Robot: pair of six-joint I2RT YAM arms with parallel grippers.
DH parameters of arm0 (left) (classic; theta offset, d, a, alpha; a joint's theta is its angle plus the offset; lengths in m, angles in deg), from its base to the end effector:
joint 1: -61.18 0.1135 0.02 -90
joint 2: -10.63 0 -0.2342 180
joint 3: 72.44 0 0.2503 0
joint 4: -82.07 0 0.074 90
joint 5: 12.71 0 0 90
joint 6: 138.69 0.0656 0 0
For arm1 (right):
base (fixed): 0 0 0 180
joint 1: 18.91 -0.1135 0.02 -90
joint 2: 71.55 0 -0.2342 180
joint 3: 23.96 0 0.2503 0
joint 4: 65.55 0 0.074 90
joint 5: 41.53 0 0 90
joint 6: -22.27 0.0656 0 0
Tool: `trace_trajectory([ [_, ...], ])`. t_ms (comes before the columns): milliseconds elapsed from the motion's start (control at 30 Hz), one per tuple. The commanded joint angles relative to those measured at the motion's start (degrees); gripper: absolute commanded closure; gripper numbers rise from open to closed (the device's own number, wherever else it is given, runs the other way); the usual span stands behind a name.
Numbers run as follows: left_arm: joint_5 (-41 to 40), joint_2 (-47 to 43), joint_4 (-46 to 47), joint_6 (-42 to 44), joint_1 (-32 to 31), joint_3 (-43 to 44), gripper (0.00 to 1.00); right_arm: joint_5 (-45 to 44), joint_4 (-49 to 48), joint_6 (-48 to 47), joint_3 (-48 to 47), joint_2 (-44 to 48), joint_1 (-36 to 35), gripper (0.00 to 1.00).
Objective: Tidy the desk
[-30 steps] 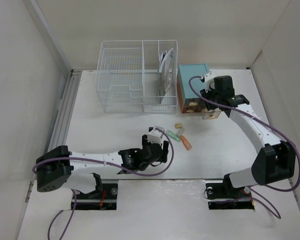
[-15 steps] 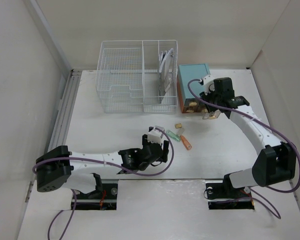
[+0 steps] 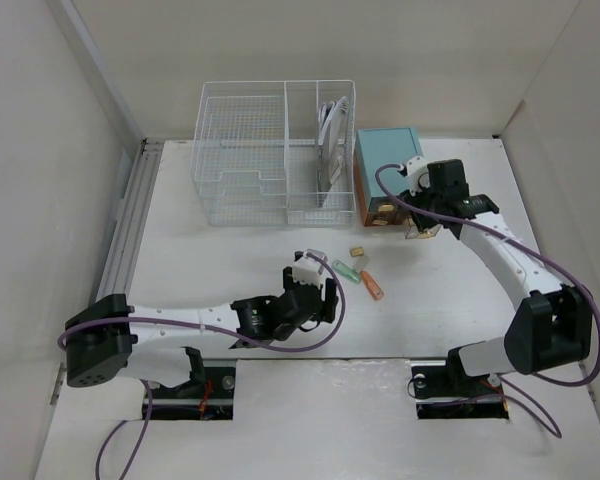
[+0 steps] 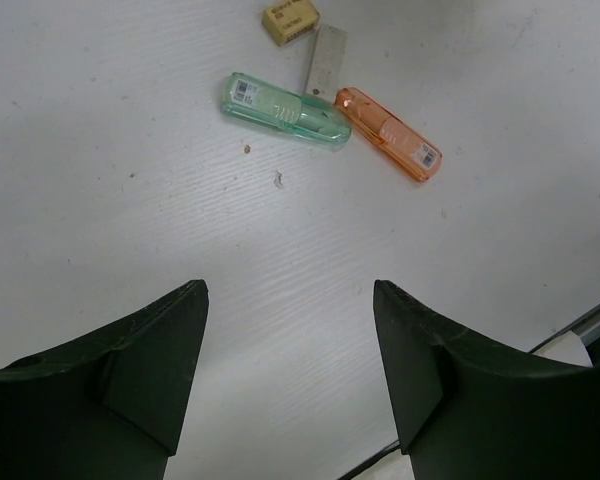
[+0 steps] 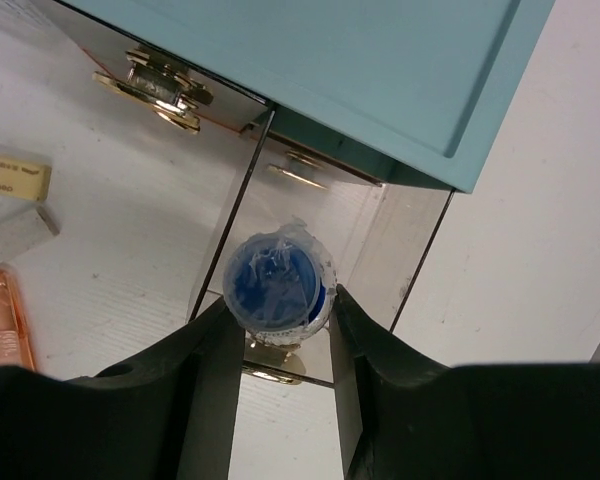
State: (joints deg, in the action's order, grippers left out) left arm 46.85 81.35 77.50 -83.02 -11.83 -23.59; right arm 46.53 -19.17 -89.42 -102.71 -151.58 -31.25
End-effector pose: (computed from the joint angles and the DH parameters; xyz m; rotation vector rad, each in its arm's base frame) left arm 0.1171 -0.2694 0.1832 0.3443 1.9992 -0.6760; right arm 0.3167 0.0670 0.2354 -0.6887 2.3045 -0.1165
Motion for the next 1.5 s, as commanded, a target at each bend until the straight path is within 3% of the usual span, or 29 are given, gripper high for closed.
trace_trajectory([
  [0, -0.7, -1.6, 1.7, 0.6, 0.1, -1.0, 0.37, 0.1, 7.1, -0.4, 1.7, 2.5, 0.5, 1.0],
  [1467, -1.2, -5.9, 1.2, 0.6, 0.1, -3.2, 0.37, 4.7, 21.4, -8.4, -4.6, -0.4, 2.1, 1.0],
])
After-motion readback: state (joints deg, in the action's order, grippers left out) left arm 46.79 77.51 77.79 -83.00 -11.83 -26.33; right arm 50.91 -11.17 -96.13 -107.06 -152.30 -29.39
